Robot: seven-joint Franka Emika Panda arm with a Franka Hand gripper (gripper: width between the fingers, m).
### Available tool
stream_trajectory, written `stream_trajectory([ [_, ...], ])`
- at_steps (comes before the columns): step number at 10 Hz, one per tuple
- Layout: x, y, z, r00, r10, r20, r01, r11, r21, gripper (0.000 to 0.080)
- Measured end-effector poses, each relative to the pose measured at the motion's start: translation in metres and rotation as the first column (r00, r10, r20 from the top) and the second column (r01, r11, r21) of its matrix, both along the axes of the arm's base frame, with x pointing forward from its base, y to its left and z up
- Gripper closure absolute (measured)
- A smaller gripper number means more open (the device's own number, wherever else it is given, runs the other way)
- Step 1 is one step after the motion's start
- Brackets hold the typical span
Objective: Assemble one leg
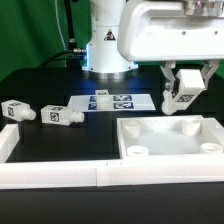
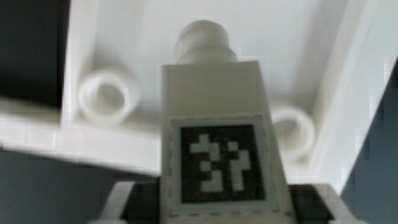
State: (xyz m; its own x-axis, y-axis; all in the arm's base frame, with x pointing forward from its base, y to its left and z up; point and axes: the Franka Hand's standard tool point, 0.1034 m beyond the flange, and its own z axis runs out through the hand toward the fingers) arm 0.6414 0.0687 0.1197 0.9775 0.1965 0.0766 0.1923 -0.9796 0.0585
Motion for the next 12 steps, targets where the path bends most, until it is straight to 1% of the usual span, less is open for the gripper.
stream_trajectory([
  [1, -0.002, -0.001, -0.002, 0.998, 0.002, 0.065, -0.003, 1.0, 0.01, 0.0514],
  [2, 0.0, 0.0, -0.002, 0.993, 0.004, 0.117, -0.006, 1.0, 0.017, 0.0514],
  [3, 0.001, -0.003, -0.004, 0.985, -0.023, 0.173, 0.016, 0.999, 0.042, 0.0514],
  [4, -0.005, -0.013, -0.005, 0.982, -0.1, 0.158, 0.086, 0.992, 0.094, 0.0514],
  [5, -0.006, -0.015, -0.005, 0.975, -0.16, 0.152, 0.139, 0.98, 0.139, 0.0514],
  [6, -0.006, -0.009, -0.007, 0.969, -0.186, 0.164, 0.159, 0.973, 0.167, 0.0514],
  [7, -0.003, 0.0, -0.004, 0.955, -0.224, 0.193, 0.185, 0.963, 0.198, 0.0514],
  [8, 0.001, 0.017, 0.0, 0.933, -0.279, 0.227, 0.228, 0.947, 0.227, 0.0514],
  [9, 0.0, 0.029, -0.001, 0.931, -0.283, 0.232, 0.23, 0.946, 0.23, 0.0514],
  [10, 0.001, 0.025, -0.001, 0.934, -0.27, 0.235, 0.219, 0.95, 0.222, 0.0514],
  [11, 0.001, 0.024, -0.001, 0.933, -0.272, 0.235, 0.221, 0.95, 0.222, 0.0514],
  [12, 0.002, 0.026, 0.0, 0.926, -0.271, 0.261, 0.215, 0.95, 0.225, 0.0514],
])
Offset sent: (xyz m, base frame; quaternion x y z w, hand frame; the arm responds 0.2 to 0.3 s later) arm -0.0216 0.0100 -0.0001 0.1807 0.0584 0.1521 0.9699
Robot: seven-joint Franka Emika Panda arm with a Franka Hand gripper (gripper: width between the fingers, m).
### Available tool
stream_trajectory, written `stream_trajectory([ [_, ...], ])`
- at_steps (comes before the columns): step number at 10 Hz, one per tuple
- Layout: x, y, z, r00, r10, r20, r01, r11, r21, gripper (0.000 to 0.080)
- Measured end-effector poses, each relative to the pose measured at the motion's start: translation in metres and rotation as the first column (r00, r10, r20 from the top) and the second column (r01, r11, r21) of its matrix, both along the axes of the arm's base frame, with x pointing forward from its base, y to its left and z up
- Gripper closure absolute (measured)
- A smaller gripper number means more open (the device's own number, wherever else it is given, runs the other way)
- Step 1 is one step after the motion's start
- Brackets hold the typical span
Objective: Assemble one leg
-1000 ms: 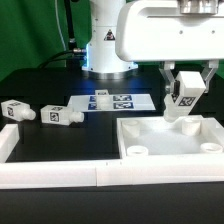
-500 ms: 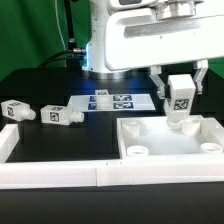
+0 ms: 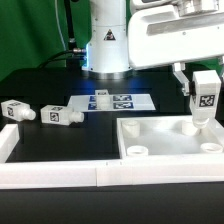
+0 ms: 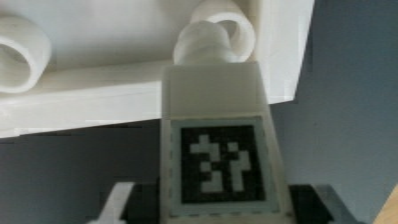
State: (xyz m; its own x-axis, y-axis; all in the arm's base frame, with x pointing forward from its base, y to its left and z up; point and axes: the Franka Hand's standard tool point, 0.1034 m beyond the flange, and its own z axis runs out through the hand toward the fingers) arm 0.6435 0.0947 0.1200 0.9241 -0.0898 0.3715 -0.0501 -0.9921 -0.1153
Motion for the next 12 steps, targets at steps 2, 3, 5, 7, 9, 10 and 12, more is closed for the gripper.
stream_trajectory([
  [2, -0.01, -0.003, -0.004, 0.995, 0.01, 0.101, -0.007, 1.0, -0.031, 0.0512],
  [3, -0.007, -0.008, 0.0, 0.991, 0.005, 0.133, 0.0, 0.999, -0.035, 0.0512],
  [5, -0.002, -0.008, 0.003, 0.983, 0.0, 0.186, 0.007, 0.999, -0.039, 0.0512],
  [7, 0.001, -0.001, -0.004, 0.985, 0.008, 0.175, -0.001, 0.999, -0.037, 0.0512],
  [9, 0.011, 0.006, -0.017, 0.985, 0.013, 0.173, -0.007, 0.999, -0.036, 0.0512],
  [10, 0.012, 0.01, -0.023, 0.986, 0.019, 0.168, -0.013, 0.999, -0.038, 0.0512],
  [12, 0.011, 0.012, -0.027, 0.986, 0.022, 0.163, -0.016, 0.999, -0.039, 0.0512],
])
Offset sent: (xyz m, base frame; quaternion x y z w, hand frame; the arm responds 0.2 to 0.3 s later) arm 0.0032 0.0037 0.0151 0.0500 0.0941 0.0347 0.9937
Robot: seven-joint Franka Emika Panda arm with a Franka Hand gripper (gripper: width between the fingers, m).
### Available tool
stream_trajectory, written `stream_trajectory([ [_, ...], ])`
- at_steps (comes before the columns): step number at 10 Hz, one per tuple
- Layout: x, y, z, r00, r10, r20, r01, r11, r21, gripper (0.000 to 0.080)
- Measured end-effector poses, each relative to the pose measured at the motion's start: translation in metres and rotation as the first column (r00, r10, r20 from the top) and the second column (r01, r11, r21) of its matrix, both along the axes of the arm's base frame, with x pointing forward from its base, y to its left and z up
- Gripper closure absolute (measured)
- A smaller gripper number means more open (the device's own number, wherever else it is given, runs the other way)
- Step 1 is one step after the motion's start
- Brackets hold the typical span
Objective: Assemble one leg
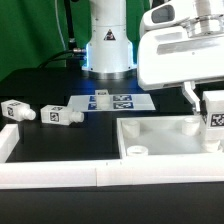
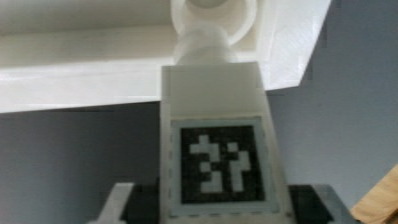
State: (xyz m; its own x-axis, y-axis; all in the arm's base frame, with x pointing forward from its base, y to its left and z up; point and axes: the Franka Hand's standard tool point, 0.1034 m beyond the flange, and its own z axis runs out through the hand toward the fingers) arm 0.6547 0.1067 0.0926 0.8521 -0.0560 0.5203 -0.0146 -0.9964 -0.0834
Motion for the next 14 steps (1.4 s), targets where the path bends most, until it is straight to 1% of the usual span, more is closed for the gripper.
stream_trajectory([
  [4, -0.004, 0.009, 0.0, 1.0, 0.014, 0.009, -0.014, 1.0, -0.003, 0.0512],
  [8, -0.009, 0.008, 0.0, 1.0, 0.017, 0.009, -0.017, 1.0, -0.006, 0.0512],
  [11, -0.013, 0.004, -0.006, 1.0, 0.017, 0.001, -0.017, 1.0, -0.013, 0.0512],
  [12, -0.014, 0.004, -0.01, 1.0, 0.018, -0.004, -0.018, 1.0, -0.014, 0.0512],
  [14, -0.013, 0.005, -0.014, 1.0, 0.019, 0.005, -0.019, 1.0, -0.016, 0.0512],
])
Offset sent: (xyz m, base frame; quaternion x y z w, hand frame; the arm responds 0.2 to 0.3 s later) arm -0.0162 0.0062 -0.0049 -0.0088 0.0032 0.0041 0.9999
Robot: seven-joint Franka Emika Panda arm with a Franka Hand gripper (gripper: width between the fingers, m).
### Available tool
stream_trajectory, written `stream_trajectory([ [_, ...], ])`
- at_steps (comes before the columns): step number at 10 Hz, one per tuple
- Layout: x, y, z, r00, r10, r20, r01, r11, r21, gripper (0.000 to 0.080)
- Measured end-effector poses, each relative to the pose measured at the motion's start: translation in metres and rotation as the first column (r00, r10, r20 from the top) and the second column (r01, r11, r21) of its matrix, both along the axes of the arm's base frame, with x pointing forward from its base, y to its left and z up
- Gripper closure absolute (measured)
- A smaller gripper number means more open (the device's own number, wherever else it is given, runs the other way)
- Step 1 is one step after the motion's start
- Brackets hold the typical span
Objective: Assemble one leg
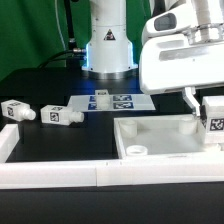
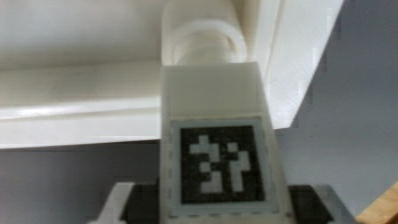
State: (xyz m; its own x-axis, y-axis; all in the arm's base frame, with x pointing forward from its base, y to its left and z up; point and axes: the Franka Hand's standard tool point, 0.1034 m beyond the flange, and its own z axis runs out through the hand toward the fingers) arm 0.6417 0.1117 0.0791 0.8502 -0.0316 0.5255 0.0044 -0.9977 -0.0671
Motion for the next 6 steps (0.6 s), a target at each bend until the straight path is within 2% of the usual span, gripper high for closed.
stream_trajectory([
  [6, -0.0012, 0.0011, 0.0, 0.996, -0.03, 0.083, 0.03, 1.0, 0.001, 0.0512],
])
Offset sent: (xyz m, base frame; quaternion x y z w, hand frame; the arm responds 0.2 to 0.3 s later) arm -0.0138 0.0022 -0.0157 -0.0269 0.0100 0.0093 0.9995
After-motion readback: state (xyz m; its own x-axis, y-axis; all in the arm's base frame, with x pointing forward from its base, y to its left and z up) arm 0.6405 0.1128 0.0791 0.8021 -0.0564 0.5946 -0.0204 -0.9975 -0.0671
